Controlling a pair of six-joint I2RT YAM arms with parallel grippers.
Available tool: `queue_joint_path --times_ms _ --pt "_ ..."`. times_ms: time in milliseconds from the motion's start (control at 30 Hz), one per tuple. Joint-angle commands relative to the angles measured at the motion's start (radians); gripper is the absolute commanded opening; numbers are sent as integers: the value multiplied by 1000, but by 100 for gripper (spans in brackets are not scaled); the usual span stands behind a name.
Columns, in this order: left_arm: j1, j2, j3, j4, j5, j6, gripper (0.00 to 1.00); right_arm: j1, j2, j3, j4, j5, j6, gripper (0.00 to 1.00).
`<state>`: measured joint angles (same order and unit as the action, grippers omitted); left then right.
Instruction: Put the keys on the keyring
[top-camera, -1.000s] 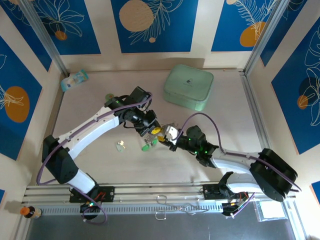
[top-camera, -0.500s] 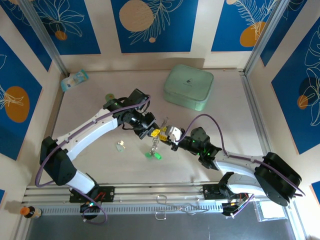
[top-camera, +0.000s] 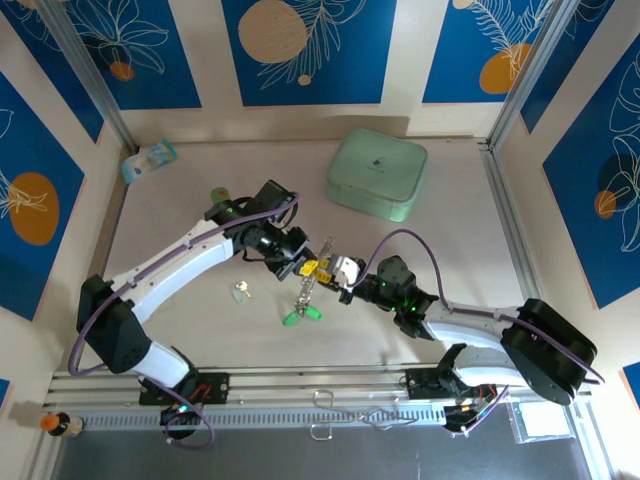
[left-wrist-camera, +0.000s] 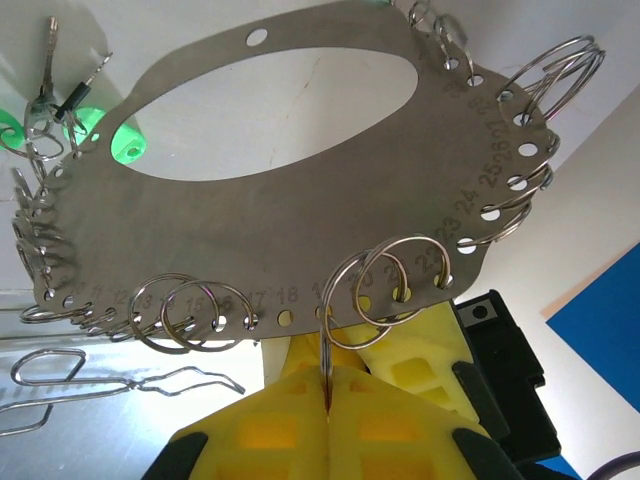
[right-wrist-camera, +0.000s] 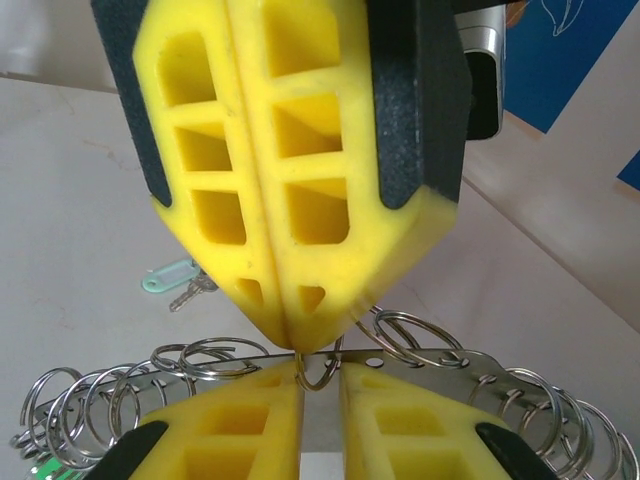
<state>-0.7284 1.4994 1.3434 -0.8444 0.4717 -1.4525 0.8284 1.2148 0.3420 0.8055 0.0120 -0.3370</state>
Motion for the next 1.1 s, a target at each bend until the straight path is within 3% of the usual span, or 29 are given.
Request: queue_joint_path --times_ms 0,200,367,400,433,500,633,800,900,1067 --pt "4 -33 -18 0 17 -98 0 6 1 28 73 3 -11 19" --pt "4 -67 -88 59 19 -179 0 13 6 29 84 6 -22 18" --pt "6 -108 -158 161 7 -239 0 14 11 43 60 -5 -28 0" --pt "9 -120 -181 199 -3 -245 8 13 7 44 52 -5 -28 0" --pt "14 -140 -207 241 -20 -244 27 12 1 45 39 -6 -27 0" --pt "32 -179 -228 270 -87 -175 45 5 -22 53 -18 -12 -21 0" --pt "86 -258 -222 281 -309 122 62 -25 -91 99 -222 -62 2 0" --pt "106 -347 -313 469 -449 647 56 -61 -129 170 -447 -138 9 0" --pt "106 -420 -447 661 -411 988 53 -89 -135 233 -590 -196 11 0" --pt "106 -492 -619 783 -183 1518 41 -135 -132 309 -746 -274 16 0"
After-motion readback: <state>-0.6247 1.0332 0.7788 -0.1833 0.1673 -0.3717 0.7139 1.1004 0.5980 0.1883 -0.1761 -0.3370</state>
